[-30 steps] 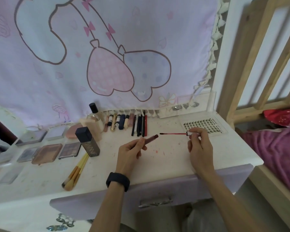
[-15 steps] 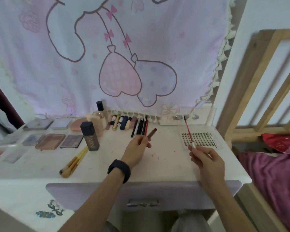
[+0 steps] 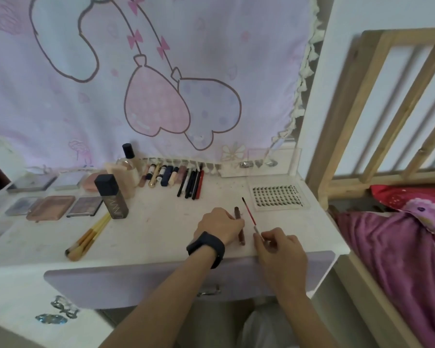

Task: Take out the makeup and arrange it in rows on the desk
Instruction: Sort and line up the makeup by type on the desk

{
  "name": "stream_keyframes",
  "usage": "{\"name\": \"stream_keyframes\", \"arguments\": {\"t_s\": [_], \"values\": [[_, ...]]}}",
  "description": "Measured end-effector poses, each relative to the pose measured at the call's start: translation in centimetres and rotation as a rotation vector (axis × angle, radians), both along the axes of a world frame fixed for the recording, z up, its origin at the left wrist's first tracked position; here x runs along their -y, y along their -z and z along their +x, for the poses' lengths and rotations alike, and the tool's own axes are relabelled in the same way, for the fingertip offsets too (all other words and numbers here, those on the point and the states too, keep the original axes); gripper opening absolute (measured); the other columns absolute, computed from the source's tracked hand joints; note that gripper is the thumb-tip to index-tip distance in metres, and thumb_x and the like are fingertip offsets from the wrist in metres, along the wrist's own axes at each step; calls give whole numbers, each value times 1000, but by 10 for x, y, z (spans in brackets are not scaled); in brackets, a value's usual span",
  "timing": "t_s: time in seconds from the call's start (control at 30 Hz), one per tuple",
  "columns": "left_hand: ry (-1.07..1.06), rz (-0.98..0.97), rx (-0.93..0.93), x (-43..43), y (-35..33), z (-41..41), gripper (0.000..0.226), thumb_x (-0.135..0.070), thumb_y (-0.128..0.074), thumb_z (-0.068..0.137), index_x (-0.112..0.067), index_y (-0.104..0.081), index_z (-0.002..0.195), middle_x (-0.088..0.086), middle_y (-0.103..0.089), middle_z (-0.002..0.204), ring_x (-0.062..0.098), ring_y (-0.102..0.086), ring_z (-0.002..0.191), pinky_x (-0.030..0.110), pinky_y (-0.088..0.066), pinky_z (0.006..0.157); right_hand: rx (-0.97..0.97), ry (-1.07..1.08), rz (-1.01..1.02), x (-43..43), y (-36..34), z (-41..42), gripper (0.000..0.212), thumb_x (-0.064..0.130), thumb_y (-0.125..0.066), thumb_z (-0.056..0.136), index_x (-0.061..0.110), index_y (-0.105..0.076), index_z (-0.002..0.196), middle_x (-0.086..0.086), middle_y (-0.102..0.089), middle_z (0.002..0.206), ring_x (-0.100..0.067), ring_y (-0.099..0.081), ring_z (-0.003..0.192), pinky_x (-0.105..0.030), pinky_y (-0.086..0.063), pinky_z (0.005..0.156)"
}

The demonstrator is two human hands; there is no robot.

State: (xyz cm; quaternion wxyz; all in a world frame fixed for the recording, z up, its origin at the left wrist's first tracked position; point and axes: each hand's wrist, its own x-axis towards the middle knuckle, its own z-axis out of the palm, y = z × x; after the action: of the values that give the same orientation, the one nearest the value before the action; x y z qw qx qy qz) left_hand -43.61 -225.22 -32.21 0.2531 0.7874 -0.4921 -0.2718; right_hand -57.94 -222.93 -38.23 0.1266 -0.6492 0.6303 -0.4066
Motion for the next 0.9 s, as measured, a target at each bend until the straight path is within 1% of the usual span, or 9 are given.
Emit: {"name": "stream_keyframes", "arguments": {"t_s": [0.1,0.23,0.3,0.4,0.5,0.57,0.7,0.8,0.9], "values": [[22,-15,86,-3,1,-3,30,-53,-63,86,-27,-64,73,-6,-69,80,17,-65,76,30,-56,71,-16,6,-86,0,5,2,17,33,-76,86,19,-68,80,4,-71,78,-11,-54,74,-23,-40,66],[38,-21,102,-5,3,-4,33,-57,-61,85,-25,-67,81,-7,-69,79,17,-66,76,35,-58,75,-87,7,-156,-2,8,3,16,29,-78,84,17,-70,78,3,-74,79,-10,-50,74,-24,-39,66],[45,-28,102,-6,3,-7,32,-57,-60,87,-27,-65,77,-8,-68,79,18,-66,78,36,-58,77,-99,16,-155,-2,8,4,18,28,-79,84,17,-68,76,2,-73,77,-10,-47,73,-23,-37,65],[57,-38,80,-8,4,-7,26,-52,-61,88,-30,-62,75,-9,-65,79,18,-66,83,35,-57,79,-98,22,-144,-1,7,6,22,34,-76,85,18,-65,74,3,-70,74,-11,-48,69,-17,-32,60],[73,-28,35,-7,5,-3,20,-50,-65,84,-32,-66,90,-9,-70,89,16,-66,90,34,-56,84,-75,9,-166,-3,7,6,24,39,-71,88,19,-67,75,4,-70,75,-9,-49,68,-9,-29,63],[79,-19,13,-7,6,-2,19,-49,-65,83,-33,-65,92,-8,-73,90,16,-66,91,36,-56,85,-58,-33,-172,-5,9,2,21,38,-67,88,19,-72,84,4,-73,83,-9,-52,73,-14,-36,67],[101,-31,28,-8,6,-3,26,-57,-62,83,-33,-64,93,-11,-69,89,17,-66,90,35,-56,84,-90,-160,-189,-5,14,-14,23,23,-77,86,16,-75,108,2,-76,104,-18,-63,90,-25,-47,79],[147,-27,46,-10,2,-5,24,-55,-66,84,-33,-62,93,-11,-59,86,17,-64,92,31,-55,82,-123,-236,-211,-3,13,-22,25,21,-77,87,17,-77,111,3,-76,109,-19,-64,92,-22,-46,81],[154,-31,38,-12,-1,-8,18,-49,-68,85,-32,-61,87,-11,-57,81,17,-64,90,32,-55,82,-116,-295,-206,-2,11,-27,25,20,-76,89,18,-76,114,5,-76,109,-16,-61,90,-20,-47,75]]}}
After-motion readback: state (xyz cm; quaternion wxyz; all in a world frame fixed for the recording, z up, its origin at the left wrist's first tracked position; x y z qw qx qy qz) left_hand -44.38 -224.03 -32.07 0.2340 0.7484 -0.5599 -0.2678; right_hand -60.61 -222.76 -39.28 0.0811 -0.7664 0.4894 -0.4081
